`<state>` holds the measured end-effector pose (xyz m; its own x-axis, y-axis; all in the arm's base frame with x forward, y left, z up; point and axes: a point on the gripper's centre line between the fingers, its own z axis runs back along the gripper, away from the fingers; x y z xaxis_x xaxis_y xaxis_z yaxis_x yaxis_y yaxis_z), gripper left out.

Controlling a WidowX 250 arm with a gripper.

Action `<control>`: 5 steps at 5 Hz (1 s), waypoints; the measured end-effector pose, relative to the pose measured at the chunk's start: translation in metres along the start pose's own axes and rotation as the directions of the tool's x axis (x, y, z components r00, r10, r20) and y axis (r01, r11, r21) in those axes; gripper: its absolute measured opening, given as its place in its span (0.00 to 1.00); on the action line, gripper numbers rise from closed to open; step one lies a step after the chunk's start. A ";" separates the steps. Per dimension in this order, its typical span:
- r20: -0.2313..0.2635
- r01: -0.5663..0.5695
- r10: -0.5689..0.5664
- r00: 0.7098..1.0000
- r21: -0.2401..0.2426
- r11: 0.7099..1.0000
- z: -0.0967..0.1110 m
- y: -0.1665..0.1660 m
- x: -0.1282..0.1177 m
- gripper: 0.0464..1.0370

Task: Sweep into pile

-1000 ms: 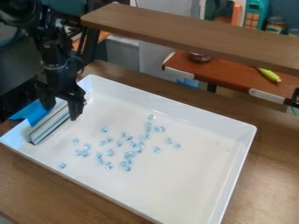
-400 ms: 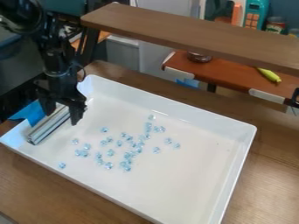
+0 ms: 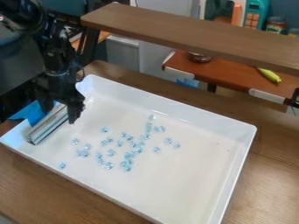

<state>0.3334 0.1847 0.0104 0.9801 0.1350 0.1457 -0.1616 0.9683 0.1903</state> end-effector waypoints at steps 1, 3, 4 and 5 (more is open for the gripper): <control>-0.022 -0.003 0.003 1.000 0.004 1.000 -0.008 0.000 -0.003 0.96; -0.026 0.004 -0.003 1.000 0.027 1.000 -0.013 0.003 -0.001 0.96; -0.030 0.021 -0.020 0.999 0.042 0.999 -0.018 0.003 -0.006 0.96; -0.037 0.029 -0.027 0.999 0.056 0.998 -0.021 0.004 -0.011 0.93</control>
<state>0.3243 0.1917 -0.0107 0.9877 0.1165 0.1043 -0.1393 0.9585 0.2486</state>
